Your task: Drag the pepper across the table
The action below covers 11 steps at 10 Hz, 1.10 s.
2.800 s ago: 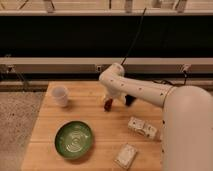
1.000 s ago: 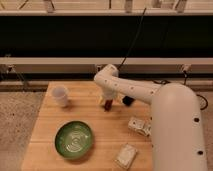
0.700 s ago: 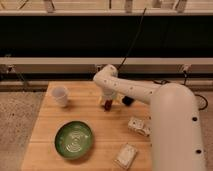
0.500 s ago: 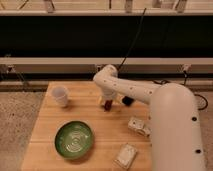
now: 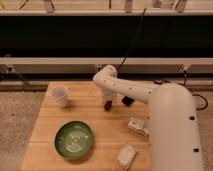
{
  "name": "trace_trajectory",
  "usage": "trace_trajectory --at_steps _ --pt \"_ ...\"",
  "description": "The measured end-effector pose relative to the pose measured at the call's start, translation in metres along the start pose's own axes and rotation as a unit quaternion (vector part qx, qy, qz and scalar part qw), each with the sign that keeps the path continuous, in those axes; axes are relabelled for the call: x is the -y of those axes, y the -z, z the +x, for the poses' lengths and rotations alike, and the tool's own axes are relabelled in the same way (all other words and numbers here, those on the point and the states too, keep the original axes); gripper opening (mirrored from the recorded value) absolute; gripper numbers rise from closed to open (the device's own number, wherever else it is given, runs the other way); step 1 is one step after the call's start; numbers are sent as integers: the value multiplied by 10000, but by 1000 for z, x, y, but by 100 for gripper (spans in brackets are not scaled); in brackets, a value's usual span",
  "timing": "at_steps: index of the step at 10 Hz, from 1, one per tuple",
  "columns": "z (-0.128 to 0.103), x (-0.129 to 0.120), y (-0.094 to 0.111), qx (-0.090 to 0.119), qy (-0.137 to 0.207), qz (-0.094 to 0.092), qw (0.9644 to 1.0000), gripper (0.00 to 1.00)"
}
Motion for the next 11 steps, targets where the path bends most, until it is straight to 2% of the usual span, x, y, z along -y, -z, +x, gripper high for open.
trace_trajectory --at_steps 4,5,9,11 --pt "-5 -2 -4 28 24 -7 10000 5" --pt "-12 -5 -4 41 40 4 10000 2" --pt "-25 -7 -6 58 84 57 9999 2" --pt "-40 -13 -7 84 142 57 9998 2"
